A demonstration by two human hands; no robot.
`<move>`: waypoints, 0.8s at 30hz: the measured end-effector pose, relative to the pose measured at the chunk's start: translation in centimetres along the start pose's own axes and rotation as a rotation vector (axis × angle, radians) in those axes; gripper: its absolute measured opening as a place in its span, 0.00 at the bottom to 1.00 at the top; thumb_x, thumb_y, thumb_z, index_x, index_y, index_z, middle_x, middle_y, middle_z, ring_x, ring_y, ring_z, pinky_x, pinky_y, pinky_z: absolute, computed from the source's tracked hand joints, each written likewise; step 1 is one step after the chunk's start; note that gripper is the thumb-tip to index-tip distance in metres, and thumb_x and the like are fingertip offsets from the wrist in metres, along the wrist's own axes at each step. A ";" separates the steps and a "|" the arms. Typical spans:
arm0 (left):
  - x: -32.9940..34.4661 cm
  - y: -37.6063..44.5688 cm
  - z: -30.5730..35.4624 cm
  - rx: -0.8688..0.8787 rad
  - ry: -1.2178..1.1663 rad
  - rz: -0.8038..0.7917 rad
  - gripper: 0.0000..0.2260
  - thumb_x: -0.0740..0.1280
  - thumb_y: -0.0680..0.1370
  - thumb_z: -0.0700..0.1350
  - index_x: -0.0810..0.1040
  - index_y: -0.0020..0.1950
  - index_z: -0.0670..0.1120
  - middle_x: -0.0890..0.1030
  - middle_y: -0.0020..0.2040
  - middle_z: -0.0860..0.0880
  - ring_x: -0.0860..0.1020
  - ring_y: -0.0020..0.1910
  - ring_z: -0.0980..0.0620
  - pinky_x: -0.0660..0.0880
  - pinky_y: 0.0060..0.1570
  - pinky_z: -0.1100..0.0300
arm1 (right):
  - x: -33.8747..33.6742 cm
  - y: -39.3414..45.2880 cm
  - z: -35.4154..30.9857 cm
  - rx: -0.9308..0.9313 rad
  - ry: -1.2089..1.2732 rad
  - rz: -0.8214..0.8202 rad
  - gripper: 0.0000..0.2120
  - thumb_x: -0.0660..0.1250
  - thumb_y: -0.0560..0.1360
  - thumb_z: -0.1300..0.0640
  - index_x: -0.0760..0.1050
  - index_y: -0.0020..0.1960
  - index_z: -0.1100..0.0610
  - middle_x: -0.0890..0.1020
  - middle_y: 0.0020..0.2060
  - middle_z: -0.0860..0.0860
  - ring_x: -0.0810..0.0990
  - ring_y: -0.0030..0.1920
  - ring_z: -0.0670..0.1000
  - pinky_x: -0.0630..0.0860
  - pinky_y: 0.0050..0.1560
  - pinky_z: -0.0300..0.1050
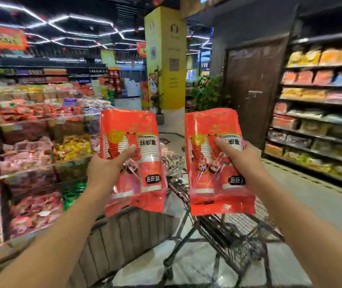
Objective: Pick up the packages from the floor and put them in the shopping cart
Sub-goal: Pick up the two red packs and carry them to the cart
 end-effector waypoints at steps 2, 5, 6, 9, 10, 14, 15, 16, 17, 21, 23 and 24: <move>6.0 0.5 -1.5 -0.032 -0.033 -0.056 0.42 0.83 0.49 0.72 0.86 0.57 0.52 0.89 0.49 0.52 0.88 0.50 0.45 0.82 0.56 0.42 | -5.0 2.1 0.9 0.004 -0.014 0.039 0.18 0.80 0.69 0.42 0.81 0.51 0.51 0.89 0.41 0.49 0.89 0.39 0.50 0.86 0.42 0.49; 14.3 0.4 -2.9 -0.086 -0.043 -0.123 0.43 0.82 0.48 0.73 0.87 0.57 0.50 0.89 0.49 0.50 0.88 0.50 0.44 0.83 0.55 0.41 | -11.3 5.0 2.7 0.031 -0.035 0.107 0.22 0.80 0.69 0.40 0.81 0.56 0.51 0.89 0.45 0.51 0.89 0.43 0.56 0.86 0.48 0.56; 16.9 0.4 -3.3 -0.100 -0.041 -0.152 0.43 0.83 0.48 0.73 0.87 0.55 0.48 0.89 0.48 0.47 0.88 0.49 0.42 0.83 0.54 0.39 | -13.0 5.9 3.4 0.040 -0.031 0.129 0.24 0.80 0.68 0.39 0.81 0.57 0.51 0.89 0.46 0.51 0.89 0.45 0.56 0.86 0.50 0.57; 24.2 1.2 -5.1 -0.144 -0.022 -0.242 0.46 0.83 0.46 0.73 0.87 0.53 0.43 0.88 0.47 0.39 0.87 0.48 0.33 0.82 0.52 0.32 | -17.6 8.9 5.7 0.058 -0.026 0.202 0.25 0.80 0.68 0.40 0.82 0.59 0.52 0.89 0.44 0.50 0.89 0.41 0.51 0.87 0.46 0.50; 26.4 1.4 -5.5 -0.155 -0.008 -0.262 0.47 0.82 0.46 0.74 0.86 0.55 0.44 0.88 0.47 0.40 0.87 0.48 0.34 0.83 0.52 0.33 | -18.9 10.0 6.5 0.062 -0.024 0.218 0.24 0.80 0.69 0.41 0.81 0.59 0.52 0.89 0.44 0.50 0.89 0.39 0.50 0.86 0.41 0.47; 34.9 2.6 -7.3 -0.170 0.010 -0.331 0.42 0.82 0.58 0.71 0.76 0.58 0.43 0.84 0.53 0.45 0.83 0.52 0.42 0.80 0.58 0.42 | -22.9 15.5 10.0 0.075 -0.054 0.241 0.25 0.80 0.68 0.38 0.82 0.58 0.51 0.90 0.46 0.52 0.89 0.44 0.57 0.86 0.50 0.59; 37.1 3.2 -8.1 -0.171 0.004 -0.347 0.37 0.82 0.61 0.69 0.75 0.55 0.44 0.83 0.52 0.45 0.82 0.52 0.43 0.79 0.59 0.43 | -23.7 17.3 10.8 0.085 -0.054 0.248 0.25 0.80 0.68 0.38 0.82 0.58 0.51 0.90 0.47 0.53 0.89 0.45 0.58 0.85 0.52 0.61; 39.1 3.7 -8.7 -0.180 -0.005 -0.364 0.34 0.82 0.61 0.68 0.76 0.52 0.45 0.83 0.51 0.46 0.82 0.50 0.44 0.79 0.60 0.44 | -24.4 19.1 11.5 0.082 -0.053 0.247 0.26 0.80 0.67 0.38 0.82 0.58 0.50 0.89 0.47 0.52 0.89 0.45 0.59 0.85 0.52 0.63; 41.0 4.3 -9.4 -0.197 -0.007 -0.376 0.34 0.81 0.60 0.68 0.77 0.52 0.47 0.83 0.50 0.46 0.83 0.49 0.44 0.79 0.60 0.43 | -24.9 21.2 12.2 0.084 -0.067 0.246 0.27 0.81 0.66 0.36 0.82 0.58 0.49 0.89 0.47 0.52 0.89 0.46 0.59 0.85 0.53 0.64; 48.0 8.2 -13.0 -0.270 -0.022 -0.346 0.50 0.81 0.48 0.75 0.80 0.62 0.48 0.87 0.53 0.45 0.86 0.51 0.39 0.82 0.55 0.38 | -25.8 29.6 14.5 0.090 -0.118 0.182 0.27 0.80 0.65 0.36 0.84 0.57 0.51 0.89 0.47 0.53 0.89 0.46 0.62 0.84 0.52 0.66; 51.0 9.7 -14.2 -0.299 -0.008 -0.350 0.45 0.82 0.51 0.73 0.82 0.61 0.50 0.88 0.53 0.45 0.87 0.51 0.39 0.82 0.55 0.38 | -26.0 33.6 15.9 0.107 -0.128 0.159 0.27 0.81 0.65 0.37 0.84 0.57 0.52 0.89 0.46 0.54 0.89 0.46 0.62 0.85 0.51 0.65; 52.3 10.4 -14.7 -0.298 0.000 -0.353 0.38 0.83 0.55 0.70 0.83 0.57 0.50 0.88 0.51 0.46 0.87 0.49 0.40 0.83 0.54 0.39 | -26.0 35.4 16.7 0.119 -0.129 0.148 0.26 0.81 0.65 0.37 0.83 0.57 0.52 0.89 0.46 0.54 0.89 0.46 0.61 0.85 0.51 0.65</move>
Point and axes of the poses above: each hand's wrist, its own y-axis towards the middle knuckle, its own x-axis out of the palm, z = x × y, the point moved 3 cm from there along y, towards the middle knuckle
